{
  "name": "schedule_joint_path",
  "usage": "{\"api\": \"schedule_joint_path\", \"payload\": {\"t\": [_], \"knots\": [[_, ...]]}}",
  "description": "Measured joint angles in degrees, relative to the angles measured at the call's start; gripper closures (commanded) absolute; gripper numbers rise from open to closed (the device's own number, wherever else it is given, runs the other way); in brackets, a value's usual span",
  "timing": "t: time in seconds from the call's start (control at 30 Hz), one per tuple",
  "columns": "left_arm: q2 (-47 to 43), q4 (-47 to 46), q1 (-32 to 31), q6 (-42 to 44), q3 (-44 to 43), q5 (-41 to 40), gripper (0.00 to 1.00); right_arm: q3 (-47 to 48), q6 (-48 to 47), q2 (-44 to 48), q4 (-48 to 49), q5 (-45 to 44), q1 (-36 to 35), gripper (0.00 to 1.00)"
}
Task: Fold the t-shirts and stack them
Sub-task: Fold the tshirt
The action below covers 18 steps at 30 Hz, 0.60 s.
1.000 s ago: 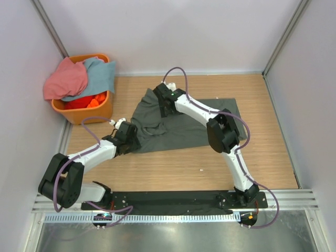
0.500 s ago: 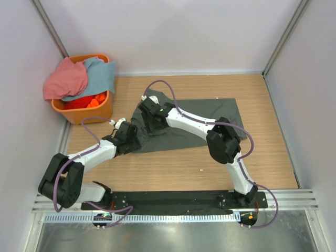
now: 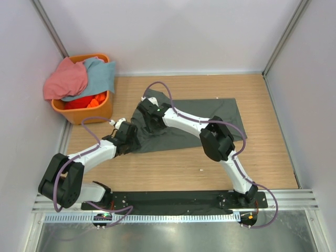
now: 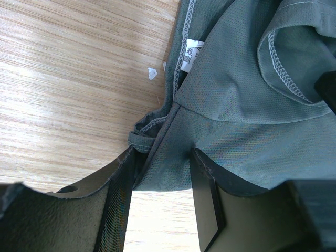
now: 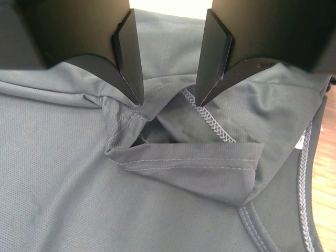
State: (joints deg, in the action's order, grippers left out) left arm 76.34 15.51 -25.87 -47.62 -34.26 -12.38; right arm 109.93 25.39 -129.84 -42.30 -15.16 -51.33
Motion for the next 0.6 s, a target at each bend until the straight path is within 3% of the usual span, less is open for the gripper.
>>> {"api": "schedule_joint_path", "payload": {"t": [0.13, 0.27, 0.4, 0.6], "knots": [[0.00, 0.02, 0.00, 0.02, 0.02, -0.02, 0.53, 0.28, 0.00, -0.68, -0.11, -0.68, 0.00, 0.56], [0.00, 0.00, 0.00, 0.00, 0.02, -0.02, 0.53, 0.39, 0.13, -1.38, -0.17, -1.05, 0.00, 0.81], [0.00, 0.02, 0.00, 0.02, 0.00, -0.04, 0.53, 0.42, 0.02, -1.99, -0.26, -1.40, 0.00, 0.99], [0.00, 0.04, 0.00, 0.00, 0.02, -0.04, 0.54, 1.44, -0.02, -2.08, -1.40, -2.93, 0.02, 0.99]]}}
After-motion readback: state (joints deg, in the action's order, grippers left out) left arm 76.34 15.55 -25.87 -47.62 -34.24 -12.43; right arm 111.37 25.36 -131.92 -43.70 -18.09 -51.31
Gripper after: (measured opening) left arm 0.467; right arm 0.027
